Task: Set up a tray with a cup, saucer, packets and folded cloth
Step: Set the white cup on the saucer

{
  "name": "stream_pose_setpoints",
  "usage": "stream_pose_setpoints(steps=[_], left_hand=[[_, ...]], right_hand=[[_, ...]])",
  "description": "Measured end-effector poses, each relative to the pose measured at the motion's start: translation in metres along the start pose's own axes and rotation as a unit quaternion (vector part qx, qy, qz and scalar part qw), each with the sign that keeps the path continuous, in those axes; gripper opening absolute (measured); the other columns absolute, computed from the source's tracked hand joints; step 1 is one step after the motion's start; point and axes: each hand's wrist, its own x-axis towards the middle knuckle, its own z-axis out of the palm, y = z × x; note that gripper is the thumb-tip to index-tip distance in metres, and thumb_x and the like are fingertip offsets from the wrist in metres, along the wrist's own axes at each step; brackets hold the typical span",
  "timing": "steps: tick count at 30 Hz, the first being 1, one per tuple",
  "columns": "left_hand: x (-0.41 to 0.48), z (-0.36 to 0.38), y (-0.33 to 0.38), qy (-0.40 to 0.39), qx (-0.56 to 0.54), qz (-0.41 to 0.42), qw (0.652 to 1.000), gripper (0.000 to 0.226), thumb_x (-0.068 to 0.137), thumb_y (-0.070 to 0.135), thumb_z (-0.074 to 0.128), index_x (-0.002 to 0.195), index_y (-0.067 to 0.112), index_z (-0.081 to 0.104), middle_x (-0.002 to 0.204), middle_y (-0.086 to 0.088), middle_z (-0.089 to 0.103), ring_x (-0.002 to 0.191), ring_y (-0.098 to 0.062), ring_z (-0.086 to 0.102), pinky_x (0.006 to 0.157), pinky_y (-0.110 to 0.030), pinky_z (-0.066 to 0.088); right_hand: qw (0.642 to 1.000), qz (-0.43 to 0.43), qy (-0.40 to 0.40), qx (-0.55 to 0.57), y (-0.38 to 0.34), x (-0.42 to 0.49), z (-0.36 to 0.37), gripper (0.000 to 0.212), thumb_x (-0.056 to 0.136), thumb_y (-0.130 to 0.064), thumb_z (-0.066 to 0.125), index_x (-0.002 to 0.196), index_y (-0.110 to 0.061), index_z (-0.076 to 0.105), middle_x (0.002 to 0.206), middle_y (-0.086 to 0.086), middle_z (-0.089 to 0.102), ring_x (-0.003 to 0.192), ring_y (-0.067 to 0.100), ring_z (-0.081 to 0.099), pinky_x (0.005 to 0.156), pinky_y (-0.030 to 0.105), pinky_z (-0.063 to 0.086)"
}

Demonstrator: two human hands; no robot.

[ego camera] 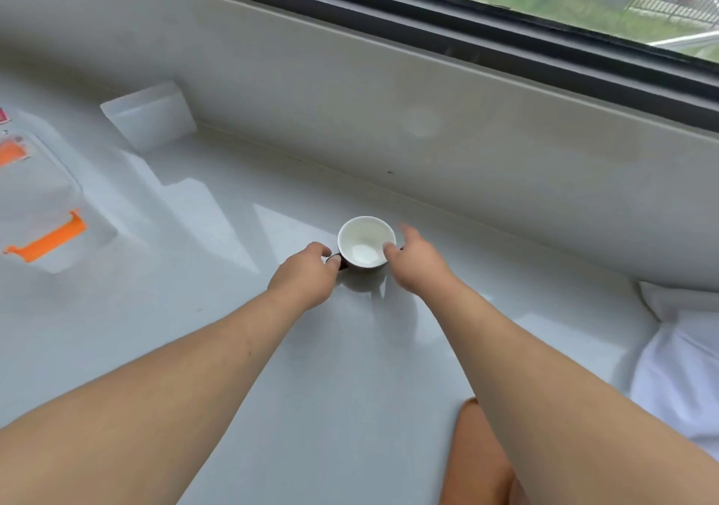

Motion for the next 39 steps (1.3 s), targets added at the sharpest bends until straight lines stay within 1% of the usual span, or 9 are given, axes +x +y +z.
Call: stream_pose_setpoints(steps=[4, 7, 13, 17, 21, 25, 29, 36, 39], left_hand=[[0.007, 0.010, -0.001, -0.034, -0.078, -0.002, 0.996, 0.032, 0.103, 0.047, 0.040, 0.125, 0.028, 0.054, 0.107, 0.000, 0.071, 0.096, -0.025, 0.069, 0.089, -0.045, 0.058], [0.009, 0.015, 0.000, -0.035, -0.095, -0.004, 0.995, 0.027, 0.104, 0.043, 0.040, 0.118, 0.025, 0.055, 0.107, -0.002, 0.070, 0.098, -0.027, 0.069, 0.091, -0.046, 0.058], [0.005, 0.021, 0.002, -0.016, -0.058, 0.005, 0.998, 0.029, 0.106, 0.039, 0.033, 0.115, 0.021, 0.054, 0.101, -0.005, 0.070, 0.091, -0.026, 0.066, 0.074, -0.039, 0.052], [-0.009, 0.025, 0.008, -0.017, -0.053, 0.027, 0.998, 0.029, 0.107, 0.041, 0.033, 0.113, 0.022, 0.054, 0.099, -0.002, 0.068, 0.088, -0.023, 0.064, 0.077, -0.040, 0.052], [-0.032, 0.032, 0.024, -0.046, -0.067, 0.052, 0.995, 0.027, 0.106, 0.043, 0.033, 0.107, 0.025, 0.054, 0.096, 0.003, 0.064, 0.082, -0.016, 0.060, 0.067, -0.034, 0.046], [-0.060, 0.045, 0.044, -0.084, -0.063, 0.082, 0.991, 0.028, 0.106, 0.043, 0.034, 0.101, 0.025, 0.055, 0.096, 0.001, 0.065, 0.080, -0.018, 0.059, 0.067, -0.035, 0.045], [-0.093, 0.065, 0.062, -0.116, -0.058, 0.107, 0.986, 0.028, 0.105, 0.043, 0.037, 0.094, 0.025, 0.056, 0.092, 0.003, 0.064, 0.078, -0.018, 0.057, 0.065, -0.034, 0.044], [-0.158, 0.108, 0.090, -0.167, -0.038, 0.132, 0.976, 0.026, 0.101, 0.043, 0.044, 0.090, 0.023, 0.057, 0.092, -0.001, 0.064, 0.079, -0.021, 0.056, 0.068, -0.037, 0.044], [-0.183, 0.123, 0.098, -0.187, -0.030, 0.137, 0.972, 0.025, 0.101, 0.041, 0.045, 0.092, 0.023, 0.060, 0.093, 0.000, 0.066, 0.081, -0.019, 0.057, 0.069, -0.036, 0.044]], right_hand=[[0.994, 0.040, -0.021, 0.102, -0.001, 0.009, 0.005, 0.061, 0.100, -0.030, 0.045, 0.158, -0.027, 0.029, 0.131, 0.011, 0.063, 0.092, 0.033, 0.073, 0.090, 0.046, 0.059], [0.983, 0.045, -0.037, 0.173, -0.002, 0.009, 0.010, 0.051, 0.098, -0.020, 0.044, 0.149, -0.027, 0.044, 0.107, 0.009, 0.066, 0.092, 0.039, 0.074, 0.084, 0.054, 0.062], [0.960, 0.077, -0.023, 0.270, 0.000, -0.001, 0.013, 0.044, 0.097, -0.019, 0.045, 0.139, -0.029, 0.052, 0.110, 0.006, 0.064, 0.078, 0.031, 0.070, 0.084, 0.048, 0.063], [0.948, 0.080, 0.016, 0.308, 0.013, -0.023, 0.005, 0.028, 0.098, -0.018, 0.046, 0.123, -0.026, 0.054, 0.102, 0.000, 0.062, 0.076, 0.028, 0.070, 0.078, 0.047, 0.064], [0.949, 0.090, 0.056, 0.297, 0.039, -0.051, -0.012, 0.021, 0.097, -0.023, 0.049, 0.118, -0.020, 0.053, 0.099, 0.001, 0.063, 0.076, 0.029, 0.075, 0.072, 0.047, 0.065], [0.955, 0.099, 0.114, 0.254, 0.071, -0.084, -0.034, 0.008, 0.091, -0.027, 0.049, 0.098, -0.027, 0.055, 0.083, 0.001, 0.069, 0.067, 0.028, 0.076, 0.069, 0.050, 0.064], [0.962, 0.116, 0.124, 0.214, 0.109, -0.122, -0.055, 0.009, 0.085, -0.024, 0.050, 0.091, -0.028, 0.055, 0.080, 0.003, 0.073, 0.071, 0.025, 0.076, 0.074, 0.050, 0.064], [0.963, 0.143, 0.120, 0.195, 0.173, -0.194, -0.082, 0.031, 0.080, -0.018, 0.052, 0.108, -0.027, 0.063, 0.086, 0.001, 0.073, 0.058, 0.016, 0.074, 0.063, 0.034, 0.064], [0.962, 0.152, 0.115, 0.194, 0.195, -0.220, -0.092, 0.024, 0.078, -0.019, 0.055, 0.098, -0.025, 0.066, 0.079, 0.003, 0.075, 0.053, 0.017, 0.073, 0.042, 0.018, 0.050]])
